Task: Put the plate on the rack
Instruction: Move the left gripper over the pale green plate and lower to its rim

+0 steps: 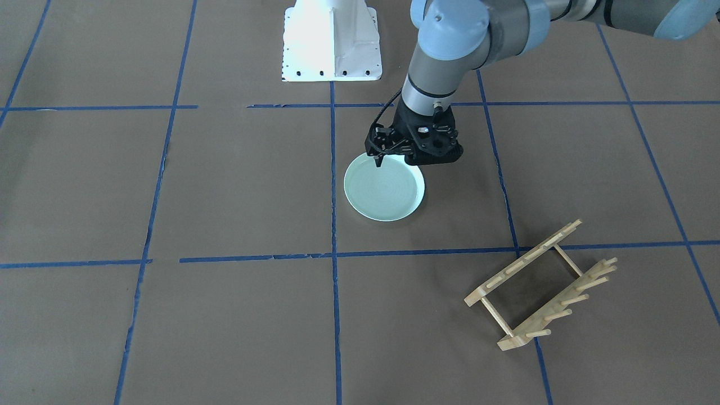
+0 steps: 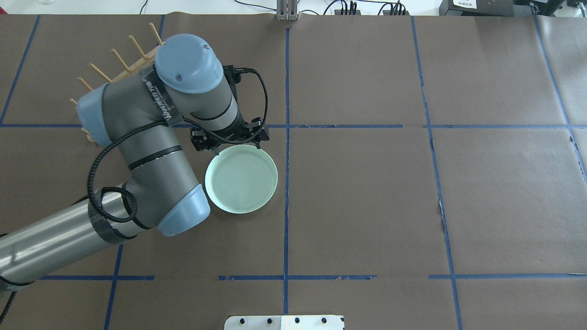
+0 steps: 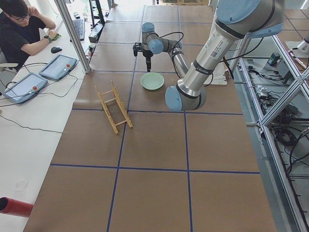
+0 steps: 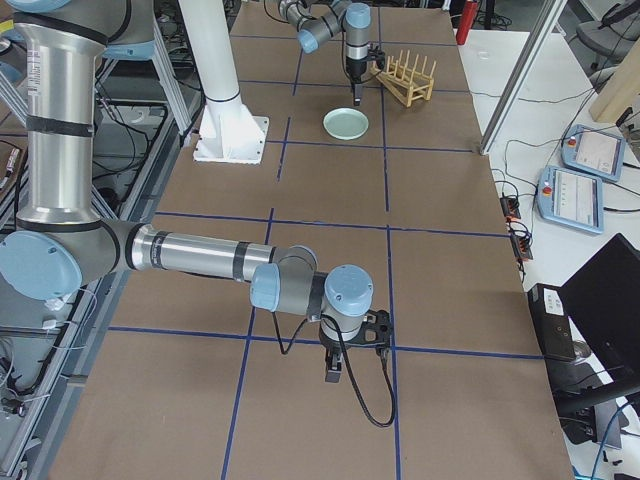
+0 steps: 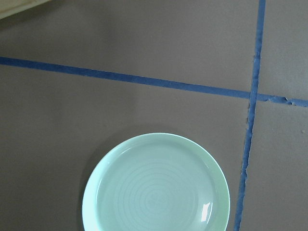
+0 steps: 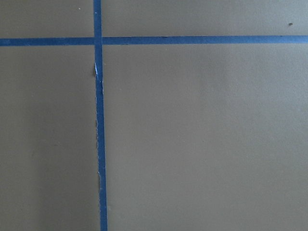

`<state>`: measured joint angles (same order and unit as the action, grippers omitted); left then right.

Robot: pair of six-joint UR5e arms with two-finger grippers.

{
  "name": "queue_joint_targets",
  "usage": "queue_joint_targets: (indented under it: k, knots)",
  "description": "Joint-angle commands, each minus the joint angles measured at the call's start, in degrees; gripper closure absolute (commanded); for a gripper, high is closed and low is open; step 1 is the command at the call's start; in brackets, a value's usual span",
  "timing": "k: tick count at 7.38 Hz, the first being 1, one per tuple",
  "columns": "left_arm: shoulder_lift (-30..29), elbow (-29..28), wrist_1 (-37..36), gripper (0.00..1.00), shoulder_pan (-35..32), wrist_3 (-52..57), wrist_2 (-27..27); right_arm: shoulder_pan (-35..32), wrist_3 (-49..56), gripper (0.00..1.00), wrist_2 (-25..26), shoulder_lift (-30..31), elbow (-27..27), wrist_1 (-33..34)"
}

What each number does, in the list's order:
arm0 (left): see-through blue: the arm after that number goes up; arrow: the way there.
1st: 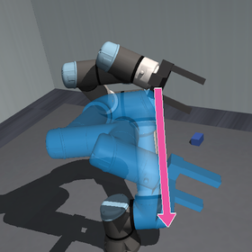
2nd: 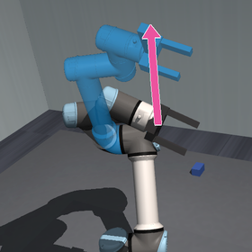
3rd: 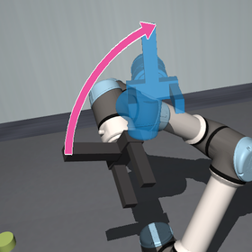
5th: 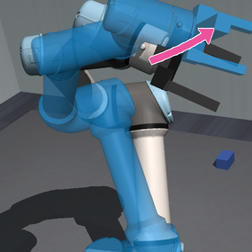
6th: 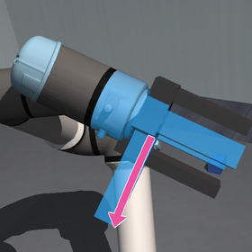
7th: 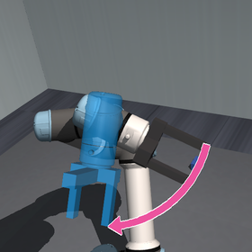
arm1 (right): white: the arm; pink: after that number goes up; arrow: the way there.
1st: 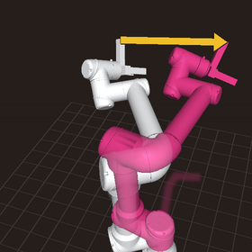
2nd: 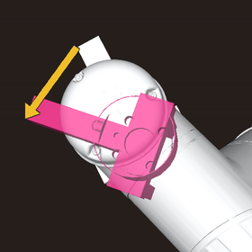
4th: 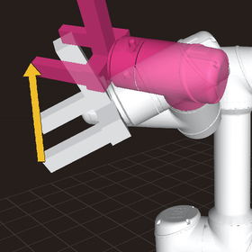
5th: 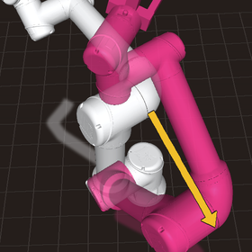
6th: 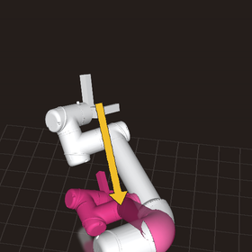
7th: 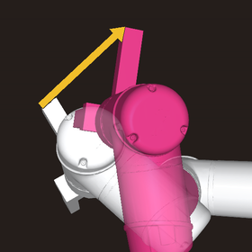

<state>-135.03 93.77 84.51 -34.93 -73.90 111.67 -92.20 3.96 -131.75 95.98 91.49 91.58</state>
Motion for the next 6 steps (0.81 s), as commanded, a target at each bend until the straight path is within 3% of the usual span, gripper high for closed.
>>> queue_joint_targets:
  k: [1,6]
  knots:
    - [-4.0,-6.0,-0.1,0.00,3.9,-3.2,-5.0,0.0,0.0,0.00,0.0,0.0,0.0,0.0]
    - [-4.8,-13.5,6.0,0.00,6.9,-3.2,-6.0,0.0,0.0,0.00,0.0,0.0,0.0,0.0]
